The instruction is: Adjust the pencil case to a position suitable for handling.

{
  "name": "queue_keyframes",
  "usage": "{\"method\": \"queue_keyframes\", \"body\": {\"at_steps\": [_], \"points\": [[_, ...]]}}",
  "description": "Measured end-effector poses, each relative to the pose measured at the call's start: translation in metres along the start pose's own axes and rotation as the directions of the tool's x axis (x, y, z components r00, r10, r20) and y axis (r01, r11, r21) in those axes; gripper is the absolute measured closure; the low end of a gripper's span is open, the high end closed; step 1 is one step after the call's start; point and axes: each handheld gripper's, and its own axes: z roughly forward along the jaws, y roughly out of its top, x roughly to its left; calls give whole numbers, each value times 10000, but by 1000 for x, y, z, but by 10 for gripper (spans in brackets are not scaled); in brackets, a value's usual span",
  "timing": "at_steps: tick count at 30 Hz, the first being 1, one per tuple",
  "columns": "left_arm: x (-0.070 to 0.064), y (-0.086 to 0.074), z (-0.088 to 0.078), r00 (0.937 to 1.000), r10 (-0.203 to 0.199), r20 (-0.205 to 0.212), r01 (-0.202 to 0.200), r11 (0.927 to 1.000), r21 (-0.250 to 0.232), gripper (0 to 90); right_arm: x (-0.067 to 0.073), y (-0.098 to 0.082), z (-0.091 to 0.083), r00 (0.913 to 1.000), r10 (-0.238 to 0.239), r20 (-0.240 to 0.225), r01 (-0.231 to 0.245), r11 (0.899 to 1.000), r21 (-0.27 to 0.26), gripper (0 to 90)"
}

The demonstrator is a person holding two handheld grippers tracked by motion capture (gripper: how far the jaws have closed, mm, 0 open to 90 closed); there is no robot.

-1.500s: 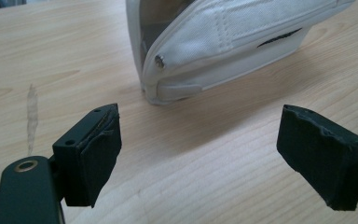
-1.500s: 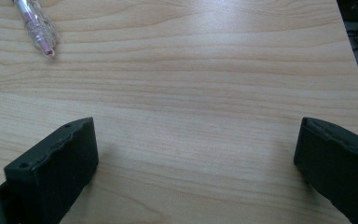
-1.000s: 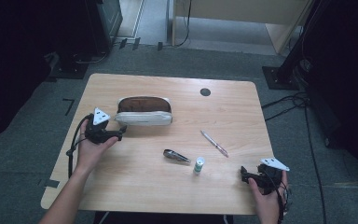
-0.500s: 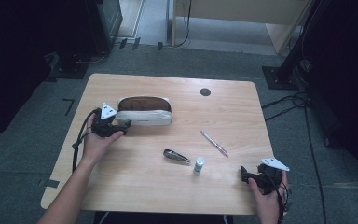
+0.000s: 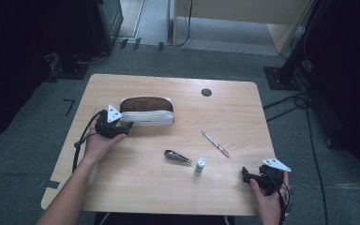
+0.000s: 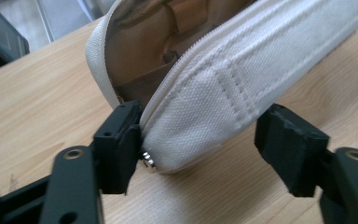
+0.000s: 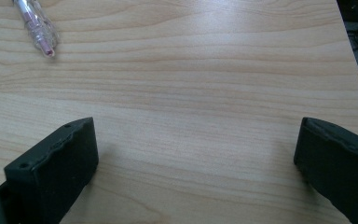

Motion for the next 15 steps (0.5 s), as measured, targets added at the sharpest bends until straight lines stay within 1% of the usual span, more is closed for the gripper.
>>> {"method": "queue_keyframes", "body": {"at_steps": [5,7,10,13,14,15], "points": [[-3,-1,0,9991,429,0,-429,9991,-64,424,0,0,0,10000,-5,-3,5,10000,-1,0],[-5,-1,-1,9978,667,-22,-667,9977,-80,467,0,0,0,10000,-6,-3,6,10000,-1,0],[-11,-1,-3,9940,1094,20,-1094,9938,-220,545,0,0,0,10000,-9,2,9,10000,-1,0],[-19,-1,-5,9850,1720,133,-1714,9845,-377,620,0,0,0,10000,-7,-3,7,10000,-1,0],[-22,-1,-6,9786,2053,99,-2048,9780,-400,643,0,0,0,10000,-6,2,6,10000,1,0],[-25,0,-6,9762,2166,88,-2160,9754,-439,663,0,0,0,10000,-7,-3,7,10000,-1,0]]}}
